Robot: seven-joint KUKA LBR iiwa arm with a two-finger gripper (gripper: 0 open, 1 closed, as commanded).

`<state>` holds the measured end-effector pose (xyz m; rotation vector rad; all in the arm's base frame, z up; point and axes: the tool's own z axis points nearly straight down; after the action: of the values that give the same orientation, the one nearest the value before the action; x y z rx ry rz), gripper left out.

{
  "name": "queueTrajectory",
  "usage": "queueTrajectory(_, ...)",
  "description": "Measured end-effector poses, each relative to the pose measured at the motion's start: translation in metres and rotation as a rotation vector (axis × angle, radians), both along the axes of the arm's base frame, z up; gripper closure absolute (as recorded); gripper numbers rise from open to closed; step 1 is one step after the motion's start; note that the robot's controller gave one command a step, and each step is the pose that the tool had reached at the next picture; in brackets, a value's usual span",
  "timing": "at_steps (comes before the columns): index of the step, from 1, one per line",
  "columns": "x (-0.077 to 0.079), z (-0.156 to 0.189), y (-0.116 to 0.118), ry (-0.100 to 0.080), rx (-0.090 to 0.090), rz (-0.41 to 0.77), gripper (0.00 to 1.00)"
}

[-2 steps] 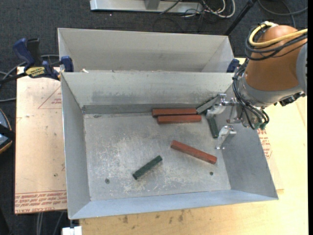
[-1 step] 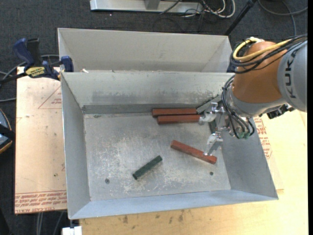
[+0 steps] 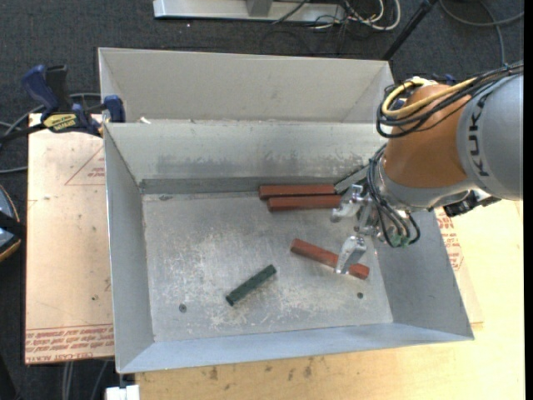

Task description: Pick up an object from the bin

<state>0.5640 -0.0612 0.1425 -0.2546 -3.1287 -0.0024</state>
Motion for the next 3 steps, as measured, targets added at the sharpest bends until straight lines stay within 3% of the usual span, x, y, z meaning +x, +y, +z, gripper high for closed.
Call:
queueTrajectory(1, 0.001, 0.006, 0.000, -0.005, -0.001, -0.015, 0.00)
queueTrajectory(2, -0.011, -0.062, 0.006, -0.008, 0.000, -0.164, 0.00)
queueTrajectory(3, 0.000, -0.073, -0.001, -0.032, 0.006, -0.242, 1.00)
